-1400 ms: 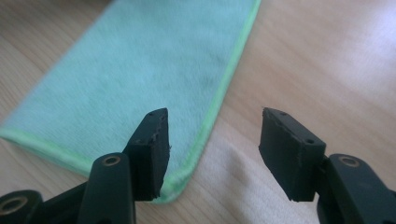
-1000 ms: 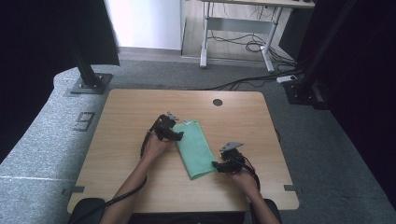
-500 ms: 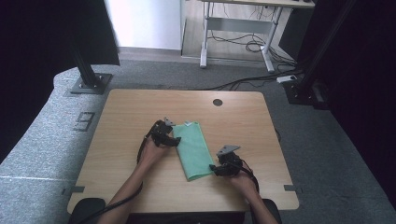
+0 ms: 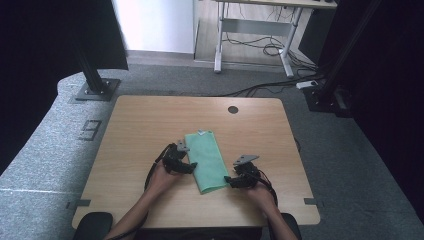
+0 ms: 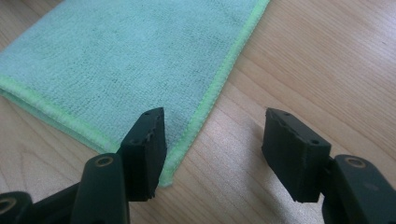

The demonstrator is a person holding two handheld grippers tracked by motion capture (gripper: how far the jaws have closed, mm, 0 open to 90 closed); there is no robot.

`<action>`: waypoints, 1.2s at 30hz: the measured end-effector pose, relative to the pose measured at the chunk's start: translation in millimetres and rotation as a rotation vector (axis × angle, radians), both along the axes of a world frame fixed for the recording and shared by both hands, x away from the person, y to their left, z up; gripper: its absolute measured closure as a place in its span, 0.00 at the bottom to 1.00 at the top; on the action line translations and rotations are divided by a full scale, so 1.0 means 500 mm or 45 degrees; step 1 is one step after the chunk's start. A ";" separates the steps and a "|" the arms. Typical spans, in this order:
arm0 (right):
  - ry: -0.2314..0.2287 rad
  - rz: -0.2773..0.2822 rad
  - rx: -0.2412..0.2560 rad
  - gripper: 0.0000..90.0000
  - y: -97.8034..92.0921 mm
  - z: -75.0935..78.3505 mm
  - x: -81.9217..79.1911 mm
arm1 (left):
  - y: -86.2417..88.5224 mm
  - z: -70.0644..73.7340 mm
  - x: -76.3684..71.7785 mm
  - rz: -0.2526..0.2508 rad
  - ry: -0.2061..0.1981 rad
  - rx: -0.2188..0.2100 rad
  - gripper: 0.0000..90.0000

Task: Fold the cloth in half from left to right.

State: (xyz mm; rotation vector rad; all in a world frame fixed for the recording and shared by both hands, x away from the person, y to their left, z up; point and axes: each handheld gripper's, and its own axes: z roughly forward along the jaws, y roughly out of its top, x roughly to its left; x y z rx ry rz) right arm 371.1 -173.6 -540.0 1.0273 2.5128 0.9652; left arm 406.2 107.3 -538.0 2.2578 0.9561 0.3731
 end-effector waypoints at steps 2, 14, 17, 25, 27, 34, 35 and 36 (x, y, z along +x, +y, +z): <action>0.002 -0.001 0.003 0.43 0.000 0.000 0.000 | -0.002 0.000 -0.006 -0.006 0.001 -0.004 0.24; 0.007 -0.011 0.014 0.40 -0.003 -0.002 0.002 | -0.034 -0.004 -0.109 -0.085 0.030 -0.024 0.24; 0.007 -0.010 0.014 0.40 -0.003 -0.002 0.002 | -0.036 -0.004 -0.120 -0.089 0.030 -0.024 0.23; -0.001 -0.018 0.015 0.36 -0.001 -0.004 0.002 | -0.027 -0.009 -0.124 -0.072 0.031 -0.014 0.24; -0.001 -0.014 0.015 0.35 0.004 -0.004 0.001 | -0.021 -0.007 -0.122 -0.067 0.017 0.002 0.24; -0.038 0.000 0.001 0.33 0.043 -0.005 0.007 | 0.016 -0.009 -0.097 -0.010 0.022 -0.015 0.23; -0.043 -0.001 0.002 0.33 0.049 -0.006 0.010 | 0.030 -0.009 -0.086 0.007 0.023 -0.014 0.23; -0.050 -0.005 0.004 0.33 0.055 -0.007 0.013 | 0.035 -0.009 -0.080 0.013 0.021 -0.018 0.23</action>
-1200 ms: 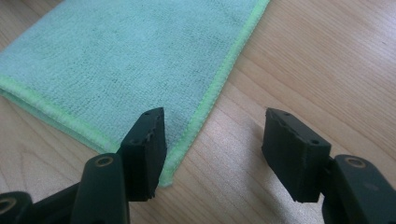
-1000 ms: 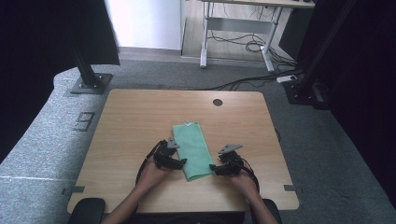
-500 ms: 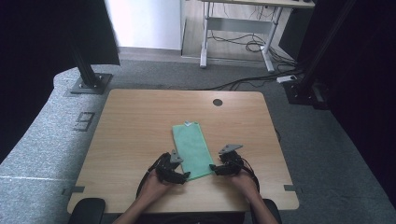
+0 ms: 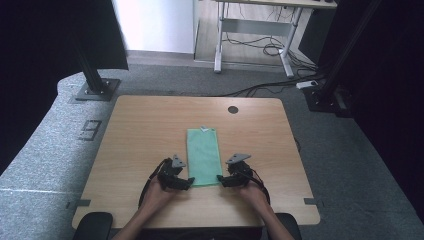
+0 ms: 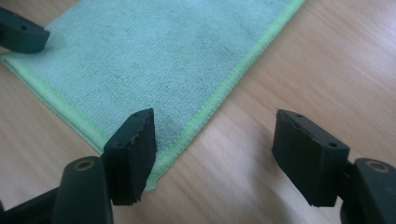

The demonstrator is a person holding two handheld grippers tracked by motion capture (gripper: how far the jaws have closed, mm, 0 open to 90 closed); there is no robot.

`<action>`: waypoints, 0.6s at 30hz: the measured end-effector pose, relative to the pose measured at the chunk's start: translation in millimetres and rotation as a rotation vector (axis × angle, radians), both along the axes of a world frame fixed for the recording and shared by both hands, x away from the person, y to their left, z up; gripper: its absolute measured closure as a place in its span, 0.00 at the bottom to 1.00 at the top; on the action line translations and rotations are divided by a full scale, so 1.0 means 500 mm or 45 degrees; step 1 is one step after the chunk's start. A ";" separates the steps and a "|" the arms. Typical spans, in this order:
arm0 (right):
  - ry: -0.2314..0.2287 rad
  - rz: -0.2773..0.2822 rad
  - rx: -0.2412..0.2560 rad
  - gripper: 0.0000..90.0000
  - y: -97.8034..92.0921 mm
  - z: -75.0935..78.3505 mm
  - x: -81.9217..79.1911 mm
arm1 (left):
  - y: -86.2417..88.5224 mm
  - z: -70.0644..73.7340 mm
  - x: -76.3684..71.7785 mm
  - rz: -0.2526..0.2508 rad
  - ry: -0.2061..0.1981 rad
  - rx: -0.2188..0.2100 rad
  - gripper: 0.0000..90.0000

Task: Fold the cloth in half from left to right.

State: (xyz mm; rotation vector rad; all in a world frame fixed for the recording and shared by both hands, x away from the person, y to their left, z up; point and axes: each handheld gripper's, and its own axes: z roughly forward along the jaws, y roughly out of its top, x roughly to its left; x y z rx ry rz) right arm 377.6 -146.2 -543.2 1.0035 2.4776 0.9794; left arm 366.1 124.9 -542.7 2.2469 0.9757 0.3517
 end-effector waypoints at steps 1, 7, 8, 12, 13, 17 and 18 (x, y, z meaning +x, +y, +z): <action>0.000 0.000 0.000 0.33 0.000 0.000 0.000 | 0.000 0.000 0.000 0.000 0.000 0.000 0.23; -0.016 -0.009 0.008 0.30 0.021 -0.002 0.019 | 0.020 0.000 0.035 0.014 -0.015 0.011 0.21; -0.018 -0.015 0.011 0.30 0.025 -0.003 0.026 | 0.022 0.000 0.041 0.016 -0.015 0.014 0.21; -0.021 -0.027 0.003 0.30 0.031 -0.003 0.044 | 0.027 0.001 0.064 0.027 -0.014 0.017 0.21; -0.021 -0.027 0.003 0.30 0.031 -0.003 0.044 | 0.027 0.001 0.064 0.027 -0.014 0.017 0.21; -0.015 -0.049 0.019 0.29 0.036 -0.004 0.062 | 0.032 0.000 0.077 0.038 -0.020 0.016 0.20; -0.016 -0.051 0.020 0.30 0.037 -0.004 0.064 | 0.035 -0.001 0.082 0.046 -0.018 0.005 0.20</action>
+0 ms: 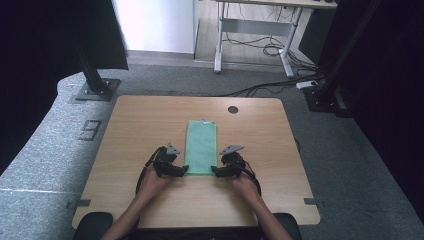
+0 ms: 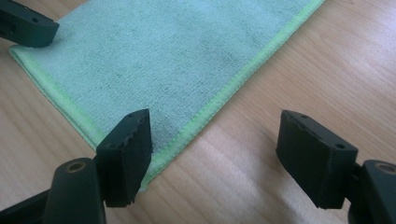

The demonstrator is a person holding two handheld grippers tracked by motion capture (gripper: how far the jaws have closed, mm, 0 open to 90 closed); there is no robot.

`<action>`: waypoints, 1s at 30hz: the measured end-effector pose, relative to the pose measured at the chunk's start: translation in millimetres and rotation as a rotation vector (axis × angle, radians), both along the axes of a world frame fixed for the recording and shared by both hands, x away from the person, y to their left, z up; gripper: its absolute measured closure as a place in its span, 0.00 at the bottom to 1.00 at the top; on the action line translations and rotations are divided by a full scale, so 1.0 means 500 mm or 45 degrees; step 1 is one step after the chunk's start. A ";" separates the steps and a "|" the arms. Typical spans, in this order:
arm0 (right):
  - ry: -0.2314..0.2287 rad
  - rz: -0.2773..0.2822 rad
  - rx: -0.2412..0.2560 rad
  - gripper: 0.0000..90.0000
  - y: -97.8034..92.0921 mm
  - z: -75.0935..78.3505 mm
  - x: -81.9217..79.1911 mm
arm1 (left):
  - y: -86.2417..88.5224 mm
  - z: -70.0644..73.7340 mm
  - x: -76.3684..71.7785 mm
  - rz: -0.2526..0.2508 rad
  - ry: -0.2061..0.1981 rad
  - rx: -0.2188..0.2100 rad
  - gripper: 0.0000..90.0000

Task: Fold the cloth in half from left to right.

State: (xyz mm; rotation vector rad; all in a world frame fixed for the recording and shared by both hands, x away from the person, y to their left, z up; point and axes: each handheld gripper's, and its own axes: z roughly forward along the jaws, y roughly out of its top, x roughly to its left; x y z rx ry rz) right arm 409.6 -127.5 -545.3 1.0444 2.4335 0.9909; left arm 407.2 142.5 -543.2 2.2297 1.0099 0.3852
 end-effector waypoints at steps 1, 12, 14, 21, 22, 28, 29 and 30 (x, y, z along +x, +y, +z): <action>0.001 -0.001 0.001 0.29 0.001 0.000 0.002 | 0.002 -0.001 0.002 0.000 0.002 -0.005 0.20; 0.027 -0.034 0.023 0.28 0.002 -0.001 0.006 | 0.005 0.000 0.010 0.002 0.022 -0.018 0.19; 0.024 -0.046 0.025 0.26 0.002 0.001 0.005 | 0.004 0.006 0.008 -0.004 0.017 -0.008 0.18; 0.008 -0.015 0.065 0.19 -0.014 0.020 -0.007 | 0.015 0.044 -0.024 -0.063 -0.009 -0.026 0.15; 0.005 -0.013 0.066 0.18 -0.017 0.023 -0.010 | 0.017 0.047 -0.030 -0.067 -0.013 -0.024 0.15; 0.005 0.008 0.055 0.15 -0.040 0.040 -0.031 | 0.036 0.059 -0.063 -0.084 -0.025 0.001 0.09; 0.003 0.012 0.044 0.15 -0.044 0.041 -0.036 | 0.040 0.060 -0.068 -0.085 -0.025 0.001 0.09; 0.003 0.012 0.044 0.15 -0.044 0.041 -0.036 | 0.040 0.060 -0.068 -0.085 -0.025 0.001 0.09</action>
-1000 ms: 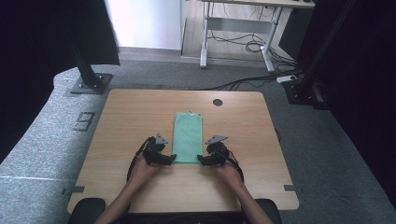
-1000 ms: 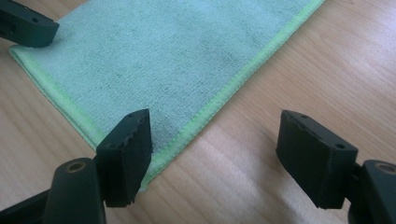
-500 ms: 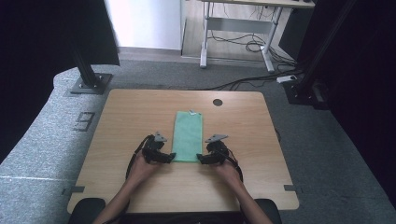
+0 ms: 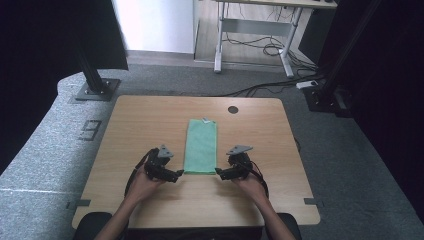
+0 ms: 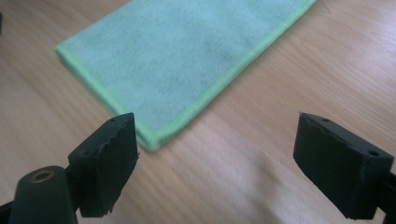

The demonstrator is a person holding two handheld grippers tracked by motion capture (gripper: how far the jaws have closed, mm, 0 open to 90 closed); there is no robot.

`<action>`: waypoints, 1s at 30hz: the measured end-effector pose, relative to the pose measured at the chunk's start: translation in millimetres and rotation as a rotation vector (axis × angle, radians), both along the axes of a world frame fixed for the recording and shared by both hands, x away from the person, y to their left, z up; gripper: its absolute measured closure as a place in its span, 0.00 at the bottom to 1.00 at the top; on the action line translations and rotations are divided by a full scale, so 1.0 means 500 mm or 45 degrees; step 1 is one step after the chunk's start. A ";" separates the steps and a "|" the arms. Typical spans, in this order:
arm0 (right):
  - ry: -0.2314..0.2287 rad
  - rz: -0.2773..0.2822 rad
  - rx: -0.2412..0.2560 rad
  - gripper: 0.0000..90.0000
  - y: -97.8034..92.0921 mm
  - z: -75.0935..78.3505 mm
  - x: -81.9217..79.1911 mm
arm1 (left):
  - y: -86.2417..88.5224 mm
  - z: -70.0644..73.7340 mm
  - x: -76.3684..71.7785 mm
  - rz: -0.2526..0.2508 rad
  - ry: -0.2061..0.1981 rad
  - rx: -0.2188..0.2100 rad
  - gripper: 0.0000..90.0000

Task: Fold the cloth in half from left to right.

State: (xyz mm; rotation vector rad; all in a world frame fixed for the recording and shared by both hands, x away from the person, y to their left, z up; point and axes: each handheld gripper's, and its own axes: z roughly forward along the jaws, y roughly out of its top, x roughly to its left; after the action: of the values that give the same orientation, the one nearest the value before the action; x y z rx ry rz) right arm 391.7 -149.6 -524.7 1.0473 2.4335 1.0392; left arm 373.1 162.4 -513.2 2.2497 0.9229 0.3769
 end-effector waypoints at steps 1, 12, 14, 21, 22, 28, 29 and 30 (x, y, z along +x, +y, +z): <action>-0.004 0.000 -0.012 0.15 -0.012 0.001 -0.012 | 0.007 -0.001 -0.009 0.004 0.001 -0.001 0.09; 0.009 -0.071 -0.013 0.00 -0.071 -0.013 -0.044 | 0.044 -0.038 -0.034 0.047 0.035 0.036 0.02; 0.018 -0.080 -0.003 0.00 -0.078 -0.020 -0.045 | 0.047 -0.044 -0.036 0.050 0.039 0.050 0.01; 0.044 -0.084 -0.013 0.00 -0.083 -0.039 -0.043 | 0.050 -0.060 -0.038 0.049 0.051 0.064 0.00; 0.044 -0.085 -0.013 0.00 -0.083 -0.042 -0.043 | 0.051 -0.062 -0.038 0.050 0.055 0.066 0.00; 0.043 -0.089 -0.014 0.00 -0.084 -0.056 -0.043 | 0.058 -0.068 -0.035 0.061 0.061 0.025 0.00; 0.043 -0.089 -0.014 0.00 -0.084 -0.056 -0.043 | 0.058 -0.068 -0.035 0.061 0.061 0.025 0.00; 0.039 -0.087 -0.018 0.00 -0.084 -0.057 -0.043 | 0.061 -0.070 -0.035 0.062 0.052 0.013 0.00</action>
State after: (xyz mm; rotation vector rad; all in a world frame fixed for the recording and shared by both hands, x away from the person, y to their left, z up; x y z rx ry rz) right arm 370.0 -191.4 -553.1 1.1419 2.4071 0.9895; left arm 355.5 192.7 -548.0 2.2550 1.0008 0.3596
